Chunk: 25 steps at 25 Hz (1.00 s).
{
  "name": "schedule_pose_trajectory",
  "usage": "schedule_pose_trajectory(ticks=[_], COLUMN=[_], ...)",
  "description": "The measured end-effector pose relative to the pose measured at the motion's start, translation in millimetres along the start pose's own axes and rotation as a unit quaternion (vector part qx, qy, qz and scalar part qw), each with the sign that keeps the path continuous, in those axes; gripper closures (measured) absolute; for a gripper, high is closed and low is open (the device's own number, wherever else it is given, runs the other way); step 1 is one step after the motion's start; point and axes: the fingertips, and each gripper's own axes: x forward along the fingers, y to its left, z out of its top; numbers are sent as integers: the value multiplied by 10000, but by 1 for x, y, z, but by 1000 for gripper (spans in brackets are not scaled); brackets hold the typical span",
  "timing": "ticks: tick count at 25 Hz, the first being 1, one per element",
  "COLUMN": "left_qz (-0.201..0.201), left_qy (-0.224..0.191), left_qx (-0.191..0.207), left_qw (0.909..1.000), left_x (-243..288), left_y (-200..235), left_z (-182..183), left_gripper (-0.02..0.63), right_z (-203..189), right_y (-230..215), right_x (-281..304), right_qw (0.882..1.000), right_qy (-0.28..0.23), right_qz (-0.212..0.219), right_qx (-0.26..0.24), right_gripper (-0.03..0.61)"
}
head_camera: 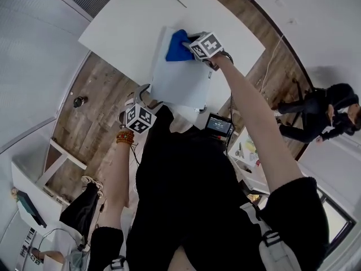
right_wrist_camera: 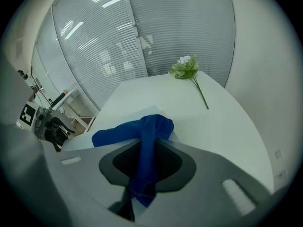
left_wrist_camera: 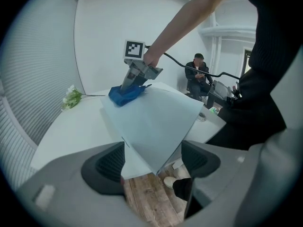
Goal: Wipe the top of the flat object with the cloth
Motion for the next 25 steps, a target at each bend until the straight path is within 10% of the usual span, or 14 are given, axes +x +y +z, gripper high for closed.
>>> schedule_pose_trajectory(ticks=[25], left_qz=[-6], left_qy=[67], left_qx=[37], left_qw=[10000], left_x=[2], left_y=[-4], left_z=[-6], left_gripper=[236], right_z=[-24], right_y=[47], right_x=[0], right_qw=[9994], right_qy=[-63], right_qz=[302], right_qx=[-133], right_gripper=[479])
